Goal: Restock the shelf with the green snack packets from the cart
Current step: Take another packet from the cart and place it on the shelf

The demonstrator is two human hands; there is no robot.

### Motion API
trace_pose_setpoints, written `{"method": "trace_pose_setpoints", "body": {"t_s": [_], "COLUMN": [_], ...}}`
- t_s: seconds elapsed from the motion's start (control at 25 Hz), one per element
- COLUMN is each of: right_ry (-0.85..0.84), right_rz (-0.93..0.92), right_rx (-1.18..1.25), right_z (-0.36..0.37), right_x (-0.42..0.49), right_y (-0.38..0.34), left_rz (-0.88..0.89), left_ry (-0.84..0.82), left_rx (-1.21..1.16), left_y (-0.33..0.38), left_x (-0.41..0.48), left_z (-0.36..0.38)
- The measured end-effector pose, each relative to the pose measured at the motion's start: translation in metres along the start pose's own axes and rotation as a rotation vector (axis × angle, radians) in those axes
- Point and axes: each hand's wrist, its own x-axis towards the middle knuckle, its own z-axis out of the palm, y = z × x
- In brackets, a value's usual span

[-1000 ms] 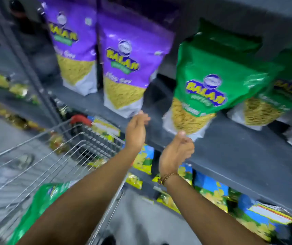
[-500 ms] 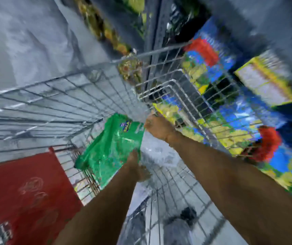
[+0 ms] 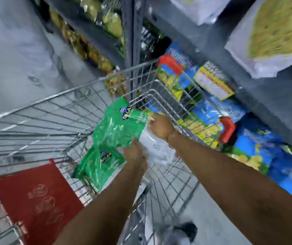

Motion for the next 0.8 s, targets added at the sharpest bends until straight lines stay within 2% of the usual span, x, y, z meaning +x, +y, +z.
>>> {"method": "trace_pose_setpoints", "body": {"t_s": [0.04, 0.12, 0.28, 0.4, 0.52, 0.64, 0.8], "right_ry": [0.075, 0.269, 0.727, 0.942, 1.098, 1.317, 1.526], "right_rz": [-0.023, -0.071, -0.189, -0.231, -0.189, -0.13, -0.006], "right_rx": [0.048, 0.217, 0.555, 0.675, 0.848, 0.921, 0.899], "right_z": [-0.02, -0.059, -0.131, -0.167, -0.169, -0.173, -0.212], "right_x": [-0.015, -0.049, -0.129, -0.2, -0.263, -0.323, -0.376], "right_y": [-0.007, -0.016, 0.001, 0.038, 0.086, 0.157, 0.239], "left_rz": [0.086, 0.335, 0.853, 1.139, 1.257, 1.339, 1.164], "left_ry": [-0.012, 0.007, -0.174, -0.347, -0.513, -0.675, -0.89], "left_rx": [0.055, 0.02, 0.18, 0.272, 0.34, 0.515, 0.701], "left_y": [0.005, 0.014, 0.014, -0.019, -0.067, -0.135, -0.204], "left_x": [-0.029, -0.066, -0.161, -0.223, -0.266, -0.303, -0.344], "left_z": [0.004, 0.015, 0.054, 0.08, 0.104, 0.145, 0.216]}}
